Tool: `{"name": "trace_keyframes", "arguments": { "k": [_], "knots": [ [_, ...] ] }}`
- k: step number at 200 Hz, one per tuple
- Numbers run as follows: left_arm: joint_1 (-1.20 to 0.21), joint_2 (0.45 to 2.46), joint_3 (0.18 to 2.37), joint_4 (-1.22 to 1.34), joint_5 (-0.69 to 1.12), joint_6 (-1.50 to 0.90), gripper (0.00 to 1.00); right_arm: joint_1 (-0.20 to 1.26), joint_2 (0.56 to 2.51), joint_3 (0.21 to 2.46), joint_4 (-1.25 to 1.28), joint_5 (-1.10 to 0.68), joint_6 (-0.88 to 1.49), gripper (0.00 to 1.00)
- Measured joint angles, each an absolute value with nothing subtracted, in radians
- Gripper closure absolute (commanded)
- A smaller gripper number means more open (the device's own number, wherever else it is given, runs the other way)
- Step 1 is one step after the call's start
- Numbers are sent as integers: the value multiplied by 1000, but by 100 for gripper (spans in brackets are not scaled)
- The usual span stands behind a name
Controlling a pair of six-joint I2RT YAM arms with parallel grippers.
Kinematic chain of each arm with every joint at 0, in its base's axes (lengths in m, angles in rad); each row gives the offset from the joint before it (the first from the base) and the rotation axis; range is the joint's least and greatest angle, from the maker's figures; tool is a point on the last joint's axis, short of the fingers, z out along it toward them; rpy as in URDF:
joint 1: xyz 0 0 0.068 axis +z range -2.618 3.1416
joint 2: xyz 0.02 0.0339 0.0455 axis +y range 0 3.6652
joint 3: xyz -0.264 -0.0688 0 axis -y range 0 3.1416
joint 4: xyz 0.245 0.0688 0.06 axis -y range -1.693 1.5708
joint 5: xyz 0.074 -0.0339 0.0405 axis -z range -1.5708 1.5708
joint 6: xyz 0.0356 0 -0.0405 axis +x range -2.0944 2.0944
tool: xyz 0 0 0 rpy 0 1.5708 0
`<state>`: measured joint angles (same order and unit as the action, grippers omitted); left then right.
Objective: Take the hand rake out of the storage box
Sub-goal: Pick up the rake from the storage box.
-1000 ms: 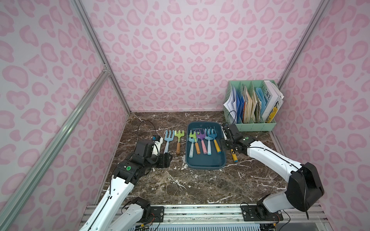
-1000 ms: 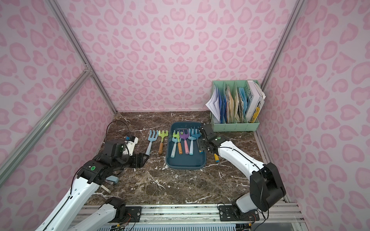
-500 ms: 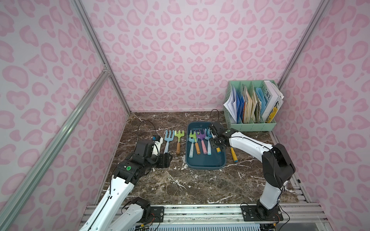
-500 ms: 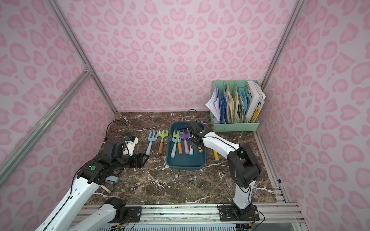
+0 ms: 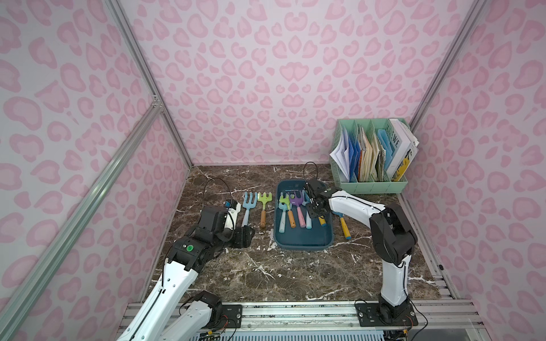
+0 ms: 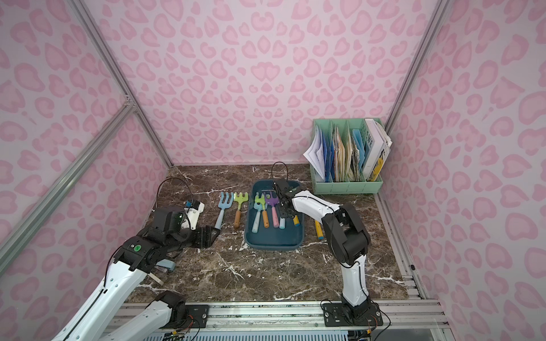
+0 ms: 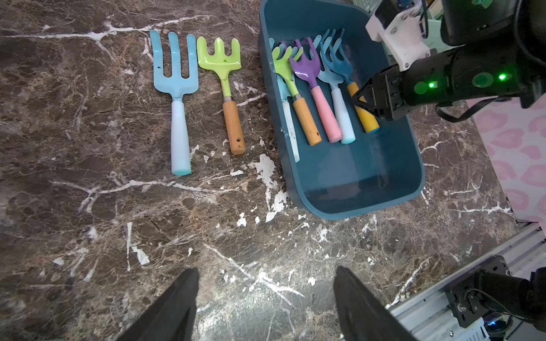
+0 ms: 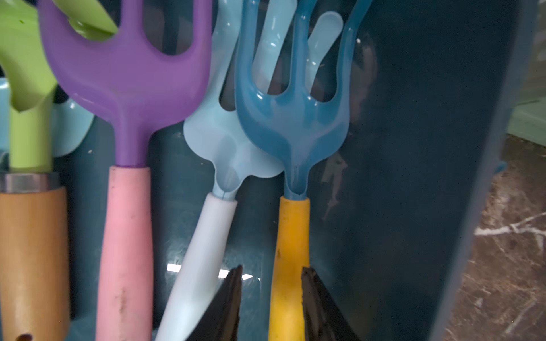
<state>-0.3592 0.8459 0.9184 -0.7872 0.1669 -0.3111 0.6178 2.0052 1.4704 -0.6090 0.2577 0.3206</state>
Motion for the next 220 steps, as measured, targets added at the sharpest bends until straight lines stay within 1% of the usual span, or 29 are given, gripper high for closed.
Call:
{"name": "trace_keyframes", "arguments": {
  "k": [55,114,186,220],
  "knots": [
    [-359,842,918,-787,167,-311,24,618,2046,1501,-634,282,340,63],
    [-359,839,918,-787,167,-311,24,615,2087,1511,-641,277,346,63],
    [-359,845,918,-787,170,-311,24,615,2069,1480,-603,249,346,66],
    [-359,850,918,-787,171,-311,24,611,2064,1456,-570,241,346,63]
  ]
}}
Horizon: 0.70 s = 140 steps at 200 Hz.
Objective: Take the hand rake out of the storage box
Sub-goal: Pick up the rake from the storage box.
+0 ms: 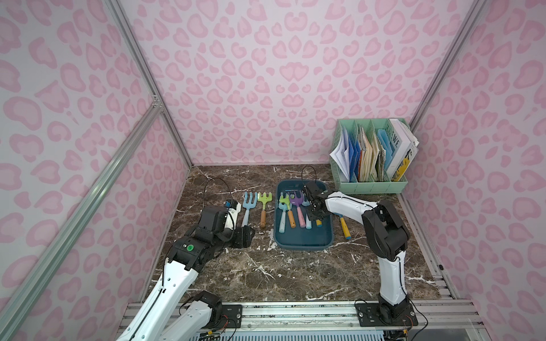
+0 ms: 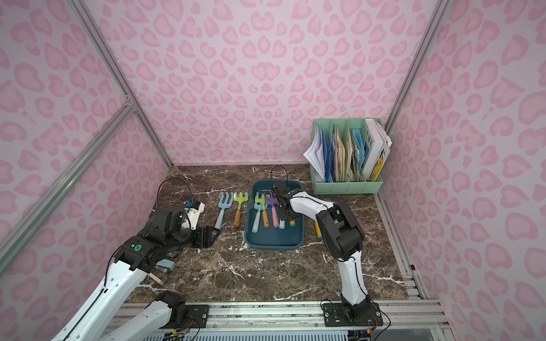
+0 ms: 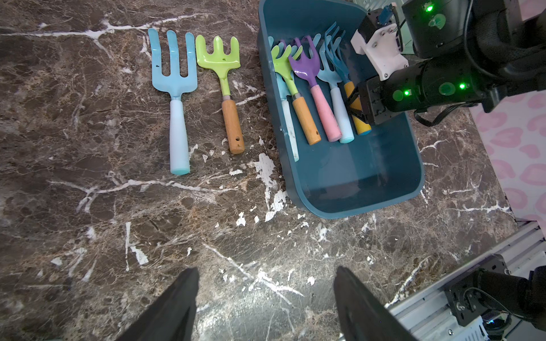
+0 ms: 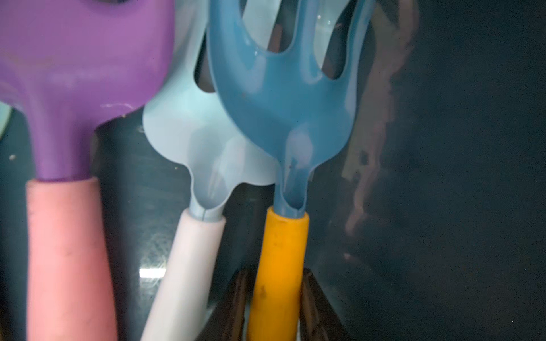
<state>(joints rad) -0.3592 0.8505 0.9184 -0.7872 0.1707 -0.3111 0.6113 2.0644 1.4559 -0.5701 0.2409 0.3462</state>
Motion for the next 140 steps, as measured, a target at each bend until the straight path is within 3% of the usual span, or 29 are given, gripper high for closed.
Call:
{"name": "trace_keyframes", "arguments": {
  "k": [140],
  "knots": [
    [-359,861,918,-787,170,-311,24,594,1960,1308,-466,176,362,76]
  ]
}}
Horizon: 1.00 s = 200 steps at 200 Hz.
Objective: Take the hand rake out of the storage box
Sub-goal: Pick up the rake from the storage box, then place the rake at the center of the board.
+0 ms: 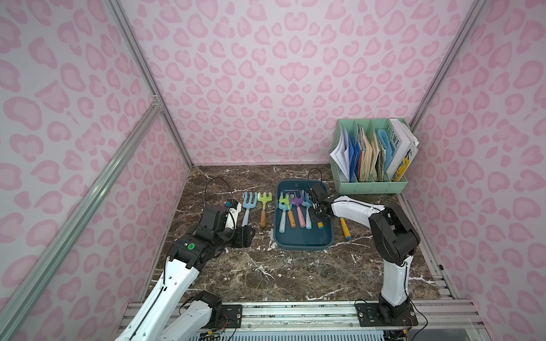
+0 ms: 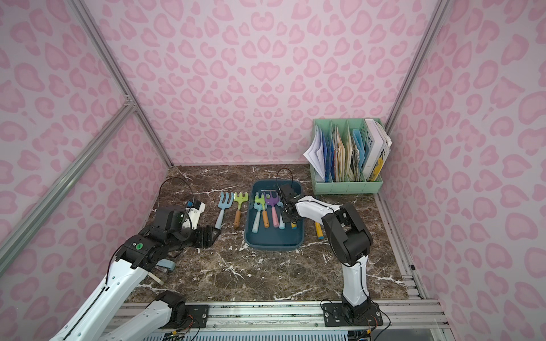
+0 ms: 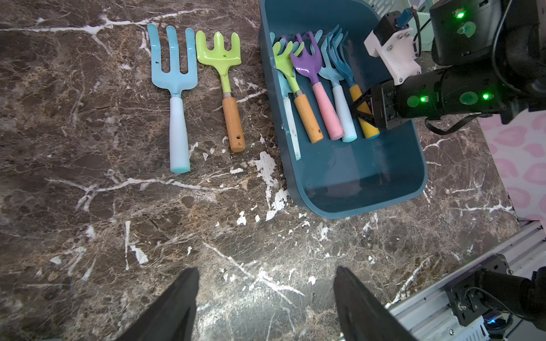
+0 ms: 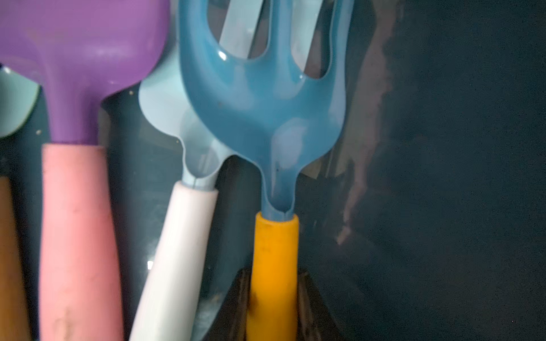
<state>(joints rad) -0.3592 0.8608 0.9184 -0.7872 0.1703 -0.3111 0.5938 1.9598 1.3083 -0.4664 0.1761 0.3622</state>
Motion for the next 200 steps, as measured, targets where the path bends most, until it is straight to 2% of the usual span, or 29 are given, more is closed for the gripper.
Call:
{"name": "trace_keyframes", "arguments": {
  "k": [68,200],
  "knots": [
    [-359,859,918,-787,171,-311,24,595,1819,1248,-438,141,373,79],
    [-359,864,918,-787,178,-311,25,594,1523,1136,-389,-37,373,80]
  ]
}}
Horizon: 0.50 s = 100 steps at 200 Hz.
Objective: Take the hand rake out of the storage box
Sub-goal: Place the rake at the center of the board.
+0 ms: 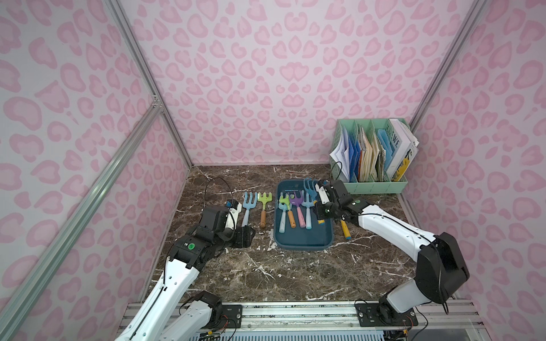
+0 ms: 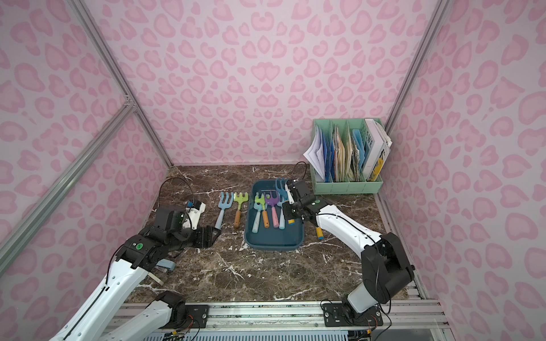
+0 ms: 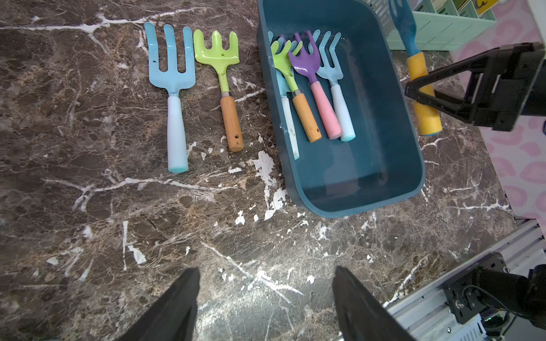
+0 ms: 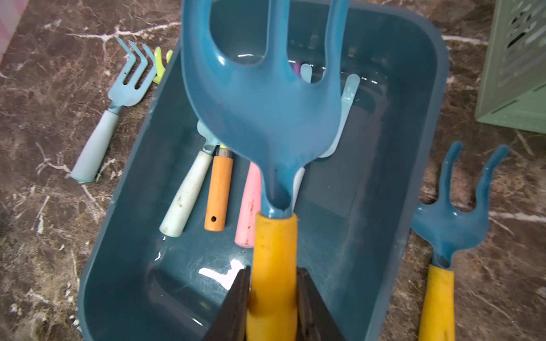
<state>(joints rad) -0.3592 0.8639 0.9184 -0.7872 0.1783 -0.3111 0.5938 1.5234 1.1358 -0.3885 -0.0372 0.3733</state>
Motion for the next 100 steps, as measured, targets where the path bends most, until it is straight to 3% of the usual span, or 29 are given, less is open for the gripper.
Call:
{"name": "trace_keyframes", "arguments": {
  "k": [100],
  "knots": [
    [-359,875,918,-787,182,-311,25,542,1347,1085,-482,46,368,79]
  ]
}}
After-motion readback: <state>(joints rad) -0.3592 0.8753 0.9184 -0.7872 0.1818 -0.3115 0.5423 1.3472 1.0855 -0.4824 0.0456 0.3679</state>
